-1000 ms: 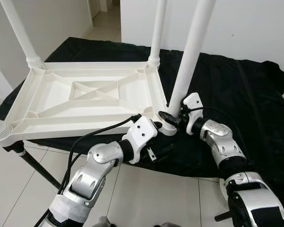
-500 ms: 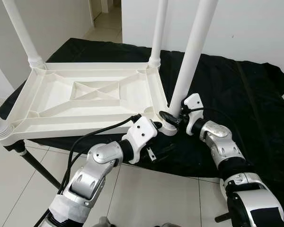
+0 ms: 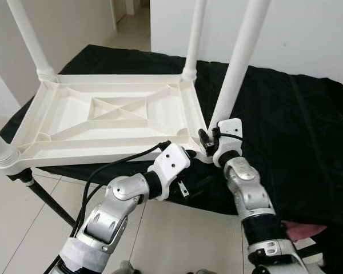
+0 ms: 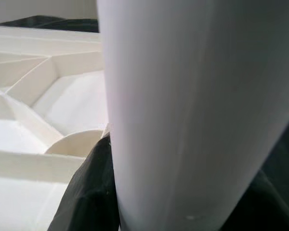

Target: Building children table

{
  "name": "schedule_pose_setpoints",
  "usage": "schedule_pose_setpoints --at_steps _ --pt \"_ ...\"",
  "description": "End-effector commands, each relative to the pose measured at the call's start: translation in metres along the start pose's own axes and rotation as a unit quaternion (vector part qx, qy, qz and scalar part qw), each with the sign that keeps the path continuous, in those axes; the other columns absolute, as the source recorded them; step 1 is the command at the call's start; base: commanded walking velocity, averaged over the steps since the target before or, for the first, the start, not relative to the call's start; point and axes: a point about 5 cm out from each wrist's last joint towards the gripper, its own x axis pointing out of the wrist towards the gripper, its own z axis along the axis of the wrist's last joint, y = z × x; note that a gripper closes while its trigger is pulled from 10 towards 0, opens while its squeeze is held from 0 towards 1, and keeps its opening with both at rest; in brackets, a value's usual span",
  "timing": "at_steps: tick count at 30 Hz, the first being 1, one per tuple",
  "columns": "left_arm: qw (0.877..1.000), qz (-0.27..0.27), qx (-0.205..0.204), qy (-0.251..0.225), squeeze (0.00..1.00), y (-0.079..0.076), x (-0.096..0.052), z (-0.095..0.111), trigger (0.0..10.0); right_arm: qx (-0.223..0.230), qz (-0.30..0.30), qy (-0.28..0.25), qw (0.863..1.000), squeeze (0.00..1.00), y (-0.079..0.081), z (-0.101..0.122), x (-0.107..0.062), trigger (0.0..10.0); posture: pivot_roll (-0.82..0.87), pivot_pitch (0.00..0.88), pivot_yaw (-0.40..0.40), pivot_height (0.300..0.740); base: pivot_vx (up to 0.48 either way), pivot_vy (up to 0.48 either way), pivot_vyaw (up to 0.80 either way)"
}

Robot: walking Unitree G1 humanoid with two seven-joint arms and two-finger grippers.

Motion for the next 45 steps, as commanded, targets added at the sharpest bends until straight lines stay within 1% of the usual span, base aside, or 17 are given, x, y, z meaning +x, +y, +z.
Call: schedule_pose_setpoints --at_steps 1,4,5,6,7,11,17,18,20,21,22,24,27,35,39,43,45 --pt "1.0 0.021 0.002 0.005 0.0 0.0 0.002 -0.001 10.0 -0.012 -0.025 0.034 0.999 0.0 0.001 -0.012 -0.006 10.0 -0.07 0.038 -0.009 0.74 0.0 0.0 0.0" --pt "1.0 0.02 0.0 0.003 0.0 0.0 0.002 -0.001 10.0 -0.01 -0.01 0.018 1.0 0.0 0.009 -0.006 -0.008 10.0 -0.07 0.035 -0.011 0.74 0.0 0.0 0.0" --pt "1.0 0.019 0.0 0.004 0.0 -0.001 0.002 -0.001 10.0 -0.004 -0.011 0.017 1.0 0.88 0.006 -0.005 -0.007 10.0 -0.07 0.034 -0.01 0.74 0.0 0.0 0.0" --pt "1.0 0.019 0.0 0.004 0.0 -0.001 0.002 -0.001 10.0 -0.004 -0.011 0.017 1.0 0.88 0.006 -0.005 -0.007 10.0 -0.07 0.034 -0.01 0.74 0.0 0.0 0.0" --pt "1.0 0.018 0.001 0.004 0.0 -0.001 0.002 -0.001 10.0 0.005 -0.016 0.017 1.0 1.0 0.004 -0.003 -0.007 10.0 -0.07 0.034 -0.01 0.74 0.0 0.0 0.0" --pt "1.0 0.02 0.002 0.004 0.0 -0.001 0.002 -0.001 10.0 0.037 0.011 0.013 0.999 1.0 0.002 0.001 -0.009 10.0 -0.07 0.028 -0.015 0.74 0.0 0.0 0.0" --pt "1.0 0.022 0.002 0.005 0.0 0.0 0.002 -0.001 10.0 0.026 0.05 0.024 0.998 1.0 -0.004 -0.003 -0.008 10.0 -0.07 0.027 -0.017 0.74 0.0 0.0 0.0" --pt "1.0 0.023 0.003 0.005 0.0 0.0 0.002 -0.001 10.0 0.006 0.08 0.037 0.996 0.11 -0.01 -0.009 -0.007 10.0 -0.07 0.022 -0.019 0.74 0.0 0.0 0.0" --pt "1.0 0.023 0.003 0.005 0.0 0.0 0.002 -0.001 10.0 0.006 0.08 0.037 0.996 0.11 -0.01 -0.009 -0.007 10.0 -0.07 0.022 -0.019 0.74 0.0 0.0 0.0" --pt "1.0 0.023 0.002 0.005 0.0 0.0 0.002 -0.001 10.0 -0.01 0.102 0.044 0.994 0.0 -0.015 -0.013 -0.007 10.0 -0.06 0.021 -0.019 0.74 0.0 0.0 0.0" --pt "1.0 0.023 0.002 0.005 0.0 0.0 0.002 -0.001 10.0 -0.01 0.102 0.044 0.994 0.0 -0.015 -0.013 -0.007 10.0 -0.06 0.021 -0.019 0.74 0.0 0.0 0.0" --pt "1.0 0.025 0.004 0.005 0.0 0.001 0.001 -0.001 10.0 -0.032 0.169 0.038 0.984 0.0 -0.028 -0.015 -0.003 10.0 -0.06 0.018 -0.018 0.74 0.0 0.0 0.0" --pt "1.0 0.025 0.005 0.006 0.0 0.001 0.001 -0.001 10.0 -0.059 0.229 0.028 0.971 0.0 -0.032 -0.012 0.001 10.0 -0.06 0.015 -0.013 0.74 0.0 0.0 0.0" --pt "1.0 0.023 0.006 0.006 0.0 0.002 0.001 -0.001 10.0 -0.078 0.289 0.019 0.954 0.0 -0.033 -0.007 0.012 10.0 -0.06 0.016 -0.007 0.74 0.0 0.0 0.0" --pt "1.0 0.025 0.008 0.008 0.0 0.003 0.0 -0.001 10.0 -0.093 0.352 0.016 0.931 0.0 -0.031 -0.002 0.02 10.0 -0.05 0.016 -0.006 0.74 0.0 0.0 0.0" --pt "1.0 0.026 0.008 0.008 0.0 0.003 -0.001 0.0 10.0 -0.092 0.373 0.022 0.923 0.0 -0.031 -0.003 0.022 10.0 -0.05 0.017 -0.003 0.74 0.0 0.0 0.0" --pt "1.0 0.027 0.008 0.009 0.0 0.004 -0.001 0.0 10.0 -0.088 0.388 0.029 0.917 0.0 -0.031 -0.005 0.023 4.4 -0.04 0.021 0.0 0.74 0.0 0.0 0.0"
